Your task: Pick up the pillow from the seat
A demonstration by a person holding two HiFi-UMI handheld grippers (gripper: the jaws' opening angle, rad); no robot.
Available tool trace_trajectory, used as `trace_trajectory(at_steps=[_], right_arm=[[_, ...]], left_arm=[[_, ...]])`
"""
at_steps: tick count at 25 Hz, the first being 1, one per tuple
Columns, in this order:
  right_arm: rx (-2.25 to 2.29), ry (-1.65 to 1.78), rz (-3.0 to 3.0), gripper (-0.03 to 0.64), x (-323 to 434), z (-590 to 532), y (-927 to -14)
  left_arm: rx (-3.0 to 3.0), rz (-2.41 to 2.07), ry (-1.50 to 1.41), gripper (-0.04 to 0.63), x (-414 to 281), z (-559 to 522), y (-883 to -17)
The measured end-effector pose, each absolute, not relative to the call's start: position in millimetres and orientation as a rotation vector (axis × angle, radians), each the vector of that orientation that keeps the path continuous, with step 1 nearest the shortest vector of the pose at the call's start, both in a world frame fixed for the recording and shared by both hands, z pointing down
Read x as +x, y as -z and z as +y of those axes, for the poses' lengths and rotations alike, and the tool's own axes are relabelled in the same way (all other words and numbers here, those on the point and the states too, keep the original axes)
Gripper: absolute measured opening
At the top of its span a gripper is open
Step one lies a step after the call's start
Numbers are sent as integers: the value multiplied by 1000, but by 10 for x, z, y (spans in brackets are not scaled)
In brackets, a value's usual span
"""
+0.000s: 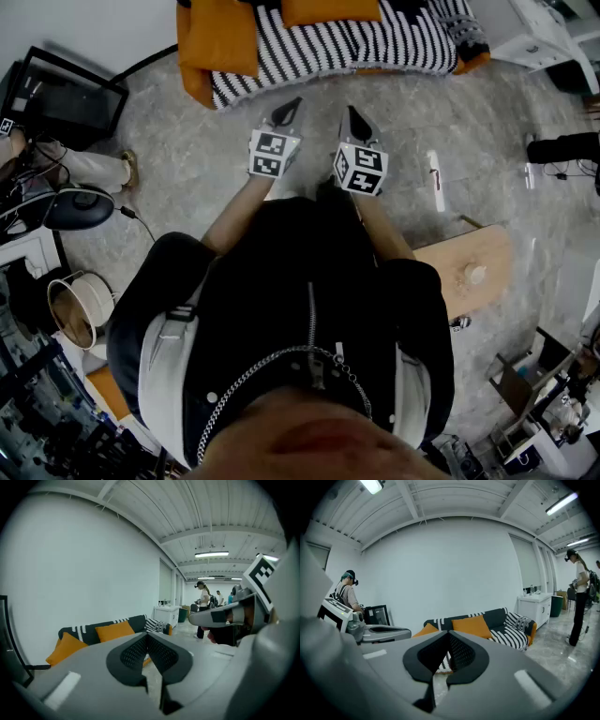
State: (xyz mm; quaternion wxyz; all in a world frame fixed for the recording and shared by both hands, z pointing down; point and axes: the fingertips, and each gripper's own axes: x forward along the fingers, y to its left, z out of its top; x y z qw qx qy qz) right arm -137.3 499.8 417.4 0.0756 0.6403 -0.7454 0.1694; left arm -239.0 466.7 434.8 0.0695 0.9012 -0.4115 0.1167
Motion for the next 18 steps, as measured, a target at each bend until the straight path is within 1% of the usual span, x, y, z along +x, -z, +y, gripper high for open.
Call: trace_trajectory(at_steps=[18], right_arm=[[1874,-541,-2266,3,-1362,4993,-4206]], left_arm=[[2733,-1187,-336,9,-2240,4607,-4337]])
